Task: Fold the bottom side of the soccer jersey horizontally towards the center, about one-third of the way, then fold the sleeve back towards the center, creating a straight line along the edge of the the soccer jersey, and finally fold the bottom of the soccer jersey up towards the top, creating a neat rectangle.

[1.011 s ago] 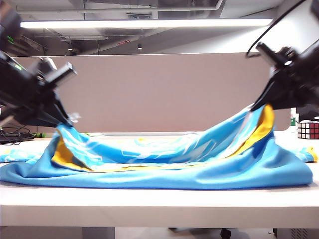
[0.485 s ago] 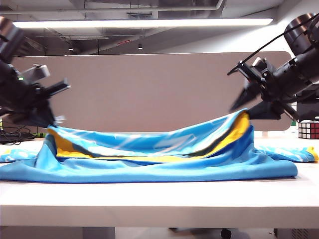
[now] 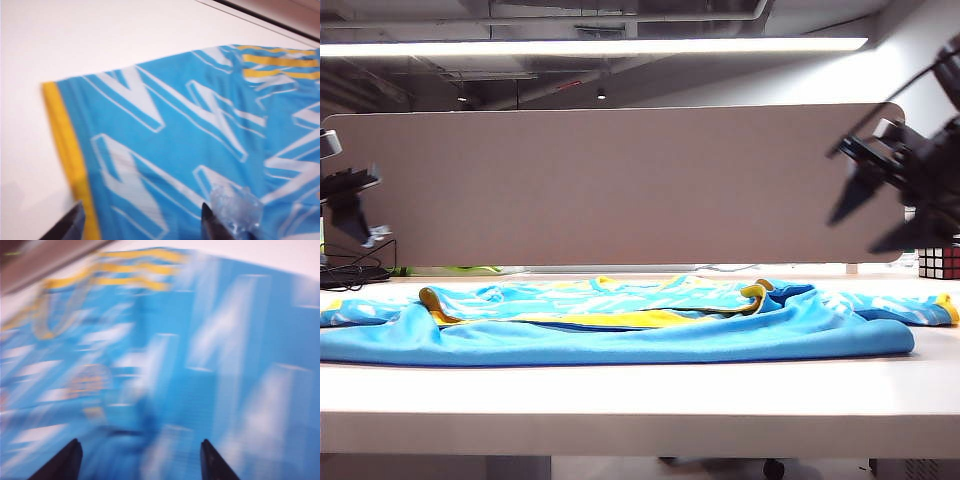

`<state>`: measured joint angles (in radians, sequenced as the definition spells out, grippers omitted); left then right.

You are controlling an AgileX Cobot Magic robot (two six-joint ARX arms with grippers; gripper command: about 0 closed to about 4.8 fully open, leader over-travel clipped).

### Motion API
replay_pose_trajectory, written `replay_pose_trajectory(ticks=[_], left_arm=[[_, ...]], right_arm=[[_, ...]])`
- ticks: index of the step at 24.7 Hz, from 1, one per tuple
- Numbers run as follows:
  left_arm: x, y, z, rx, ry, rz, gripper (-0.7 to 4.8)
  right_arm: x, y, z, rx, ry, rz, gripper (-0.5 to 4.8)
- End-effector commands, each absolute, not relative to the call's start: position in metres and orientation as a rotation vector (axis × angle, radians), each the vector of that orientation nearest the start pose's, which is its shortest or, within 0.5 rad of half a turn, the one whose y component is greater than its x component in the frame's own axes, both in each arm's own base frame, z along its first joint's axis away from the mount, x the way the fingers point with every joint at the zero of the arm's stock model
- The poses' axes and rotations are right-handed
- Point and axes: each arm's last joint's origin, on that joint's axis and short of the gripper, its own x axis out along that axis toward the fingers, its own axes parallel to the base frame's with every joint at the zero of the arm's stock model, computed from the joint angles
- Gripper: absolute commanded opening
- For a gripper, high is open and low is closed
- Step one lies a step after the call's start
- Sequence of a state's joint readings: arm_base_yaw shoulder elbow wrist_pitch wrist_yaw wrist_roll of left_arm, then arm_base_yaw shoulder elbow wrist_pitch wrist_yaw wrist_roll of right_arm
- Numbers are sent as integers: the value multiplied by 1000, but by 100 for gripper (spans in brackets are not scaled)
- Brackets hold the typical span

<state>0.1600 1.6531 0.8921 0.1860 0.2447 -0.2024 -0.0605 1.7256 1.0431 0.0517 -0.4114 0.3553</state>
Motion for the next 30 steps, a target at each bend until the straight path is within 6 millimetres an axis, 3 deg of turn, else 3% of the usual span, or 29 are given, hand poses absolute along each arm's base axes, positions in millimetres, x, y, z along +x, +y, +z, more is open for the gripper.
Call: replay_pose_trajectory(ticks=[1, 7, 11, 14, 20, 21, 22, 23, 25, 28, 30], left_arm=[[337, 58, 191, -224, 552, 10, 288], [338, 73, 174, -243, 605, 57, 289], [342, 73, 145, -264, 701, 60, 307], [345, 71, 110, -396, 803, 36, 307], [345, 68, 91, -450, 858, -20, 305], [346, 67, 91, -455, 853, -41, 258], [347, 66, 91, -458, 847, -53, 205], [348, 66, 93, -470, 826, -98, 79], [350, 65, 95, -477, 795, -142, -5], [355, 65, 101, -466, 721, -187, -6], [358, 65, 105, -465, 666, -200, -6]], right_arm=[[362, -28, 197, 441, 700, 116, 315], [353, -57, 181, 495, 806, 18, 316], [350, -68, 175, 490, 838, -5, 316], [355, -64, 157, 503, 893, 7, 316], [360, -49, 126, 522, 993, 51, 315], [361, -44, 122, 515, 1008, 62, 307], [361, -42, 121, 511, 1008, 64, 286], [362, -40, 122, 501, 1002, 64, 237], [363, -38, 123, 496, 991, 67, 183], [366, -37, 125, 491, 966, 79, 41], [368, -37, 128, 490, 929, 91, -6]])
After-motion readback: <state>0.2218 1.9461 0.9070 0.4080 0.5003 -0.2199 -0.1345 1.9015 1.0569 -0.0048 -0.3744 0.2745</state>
